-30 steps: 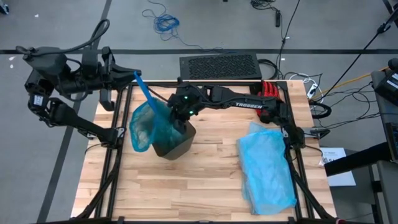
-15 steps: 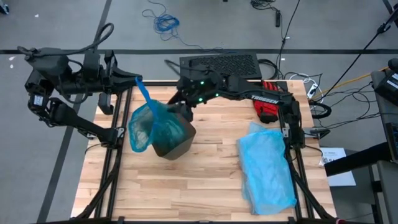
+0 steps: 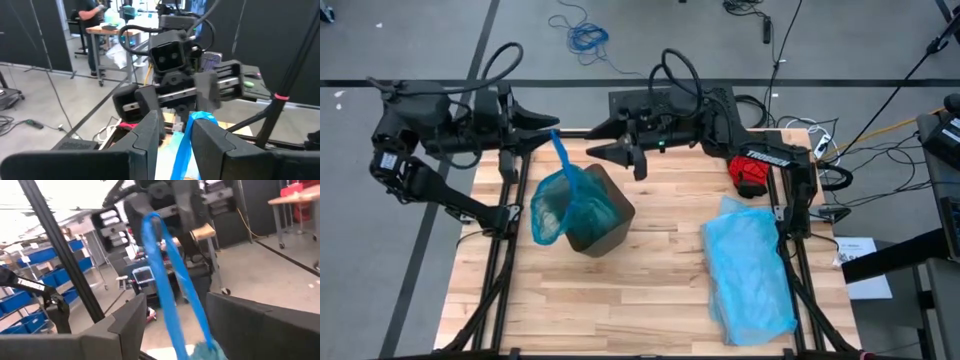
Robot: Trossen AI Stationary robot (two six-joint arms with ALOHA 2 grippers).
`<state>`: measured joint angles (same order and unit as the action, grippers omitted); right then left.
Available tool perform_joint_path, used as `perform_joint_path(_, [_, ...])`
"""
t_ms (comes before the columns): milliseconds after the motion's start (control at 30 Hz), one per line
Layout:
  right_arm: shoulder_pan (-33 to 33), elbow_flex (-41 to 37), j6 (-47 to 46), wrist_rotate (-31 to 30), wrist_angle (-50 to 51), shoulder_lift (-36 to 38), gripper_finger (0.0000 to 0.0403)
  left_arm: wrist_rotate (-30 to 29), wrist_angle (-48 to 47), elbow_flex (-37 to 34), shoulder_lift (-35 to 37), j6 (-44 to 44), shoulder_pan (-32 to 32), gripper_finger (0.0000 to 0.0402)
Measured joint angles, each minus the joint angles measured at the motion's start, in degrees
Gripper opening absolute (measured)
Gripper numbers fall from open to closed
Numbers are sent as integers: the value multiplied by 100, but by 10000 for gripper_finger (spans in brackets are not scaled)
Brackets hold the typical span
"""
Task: Place trash/remove bag and relplace
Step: Close the blue trash bag in the trash bin
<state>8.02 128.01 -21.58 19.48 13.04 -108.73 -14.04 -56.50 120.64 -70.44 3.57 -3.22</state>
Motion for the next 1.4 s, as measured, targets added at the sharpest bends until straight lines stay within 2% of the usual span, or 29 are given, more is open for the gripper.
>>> perform_joint_path(567, [-178, -2, -224, -95, -244, -135, 174, -275, 90, -2, -461, -149, 135, 105])
perform_joint_path(767, [-175, -2, -477, -333, -212, -135, 117, -276, 219, -2, -561, -149, 212, 105])
perform_joint_path(1000, [-178, -2, -284, -419, -92, -135, 9, -274, 254, -2, -566, -246, 214, 105])
perform_joint_path(1133, [-114, -2, -325, -611, -93, -135, 4, -274, 24, -2, -511, -19, 214, 105])
perform_joint_path(1400, [-45, -2, -326, -625, -139, -137, 0, -266, -814, -2, -416, 209, 204, 105])
